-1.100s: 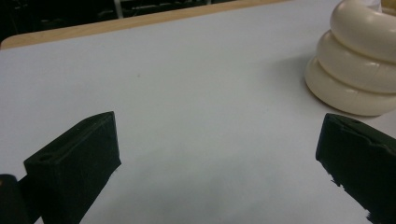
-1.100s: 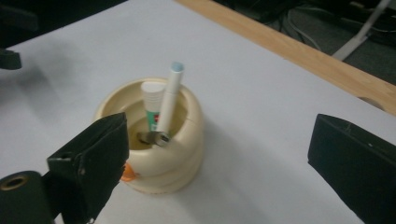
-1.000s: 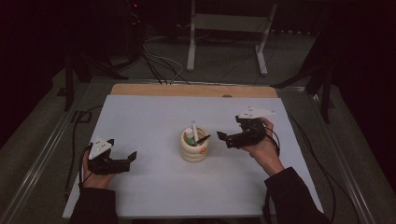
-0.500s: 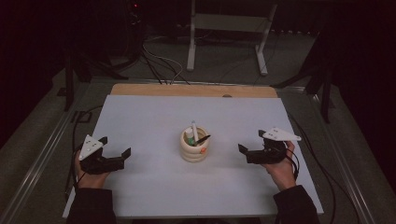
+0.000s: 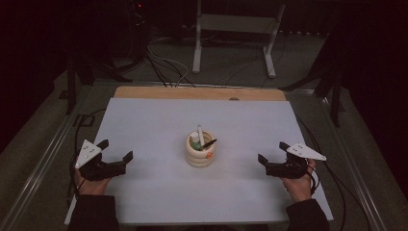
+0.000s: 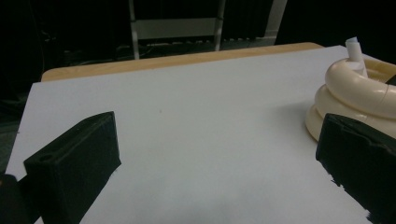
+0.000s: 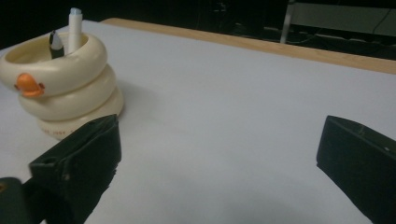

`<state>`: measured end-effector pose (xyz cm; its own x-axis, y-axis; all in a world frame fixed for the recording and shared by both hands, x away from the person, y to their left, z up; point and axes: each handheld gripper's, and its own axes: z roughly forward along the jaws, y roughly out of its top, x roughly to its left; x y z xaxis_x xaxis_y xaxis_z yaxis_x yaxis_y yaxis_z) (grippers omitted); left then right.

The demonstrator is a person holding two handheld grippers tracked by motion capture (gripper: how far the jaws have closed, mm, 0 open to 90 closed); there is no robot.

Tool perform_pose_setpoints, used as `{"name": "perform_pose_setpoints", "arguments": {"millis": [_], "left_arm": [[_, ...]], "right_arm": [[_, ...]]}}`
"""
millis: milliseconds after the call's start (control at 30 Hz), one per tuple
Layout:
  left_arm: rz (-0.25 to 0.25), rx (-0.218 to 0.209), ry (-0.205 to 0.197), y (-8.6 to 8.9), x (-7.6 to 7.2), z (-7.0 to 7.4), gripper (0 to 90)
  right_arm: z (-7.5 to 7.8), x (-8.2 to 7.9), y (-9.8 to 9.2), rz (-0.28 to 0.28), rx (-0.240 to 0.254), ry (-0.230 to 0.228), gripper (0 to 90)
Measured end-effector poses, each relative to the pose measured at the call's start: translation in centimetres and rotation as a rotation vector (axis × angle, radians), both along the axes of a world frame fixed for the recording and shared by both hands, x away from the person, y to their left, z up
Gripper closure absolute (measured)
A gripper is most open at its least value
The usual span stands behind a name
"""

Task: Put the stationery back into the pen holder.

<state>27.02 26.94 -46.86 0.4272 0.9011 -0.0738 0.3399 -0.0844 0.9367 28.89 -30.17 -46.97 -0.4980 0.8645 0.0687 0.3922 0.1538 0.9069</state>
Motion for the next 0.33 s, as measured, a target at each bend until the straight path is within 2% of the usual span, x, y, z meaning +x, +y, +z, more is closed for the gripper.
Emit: {"name": "perform_pose_setpoints", "arguments": {"millis": [133,333], "left_arm": [[0.004,0.001,-0.010,-0.11,-0.07,0.06,0.1],[0.010,0.011,0.003,-0.23,0.04,-0.24,0.1]], "right_arm": [[-0.27,0.15,-0.11,-0.003,0.006,-0.008,0.1],[-0.61,0.29,-0.11,-0.002,0.020,0.005,0.1]]}}
